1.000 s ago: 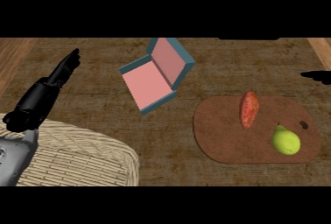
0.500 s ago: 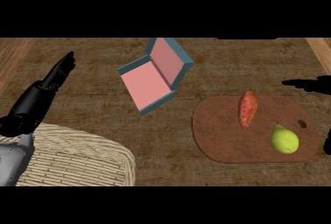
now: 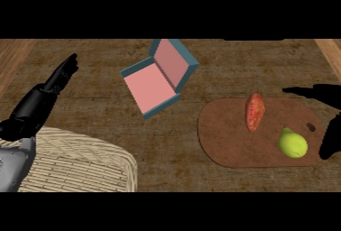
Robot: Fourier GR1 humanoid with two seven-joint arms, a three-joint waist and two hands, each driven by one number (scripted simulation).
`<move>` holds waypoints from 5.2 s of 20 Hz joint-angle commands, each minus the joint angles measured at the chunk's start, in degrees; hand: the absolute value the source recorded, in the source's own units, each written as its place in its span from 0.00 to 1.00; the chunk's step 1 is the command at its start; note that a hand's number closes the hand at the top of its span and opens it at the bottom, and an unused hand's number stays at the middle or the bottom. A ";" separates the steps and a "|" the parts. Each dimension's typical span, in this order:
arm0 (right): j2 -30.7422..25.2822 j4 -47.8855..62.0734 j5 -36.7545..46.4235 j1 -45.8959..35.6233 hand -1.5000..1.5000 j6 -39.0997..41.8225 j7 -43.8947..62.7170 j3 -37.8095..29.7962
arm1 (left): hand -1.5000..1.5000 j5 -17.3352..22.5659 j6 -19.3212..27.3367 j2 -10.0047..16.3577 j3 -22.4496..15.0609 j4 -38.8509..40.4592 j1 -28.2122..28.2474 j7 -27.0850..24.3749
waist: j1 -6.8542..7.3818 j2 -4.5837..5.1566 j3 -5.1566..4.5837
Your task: Pick the pear from the cutting board and place it in the cardboard box
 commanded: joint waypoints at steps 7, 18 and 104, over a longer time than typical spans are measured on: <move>3.97 2.81 7.13 0.95 0.00 -0.47 -2.79 0.12 | 0.50 -2.48 0.54 -6.30 -2.72 3.75 -0.75 -0.90 | -0.23 0.54 -0.53; 5.96 4.64 14.13 5.56 0.00 -2.13 -7.33 -0.27 | 0.50 -2.32 -0.65 -6.88 -1.32 -2.65 4.47 1.49 | -0.18 0.31 -0.52; 48.91 56.71 25.67 -54.78 0.00 -45.50 17.59 -2.52 | 0.50 -3.26 -4.51 -8.31 -0.53 2.39 -1.89 0.52 | 2.77 1.25 -0.59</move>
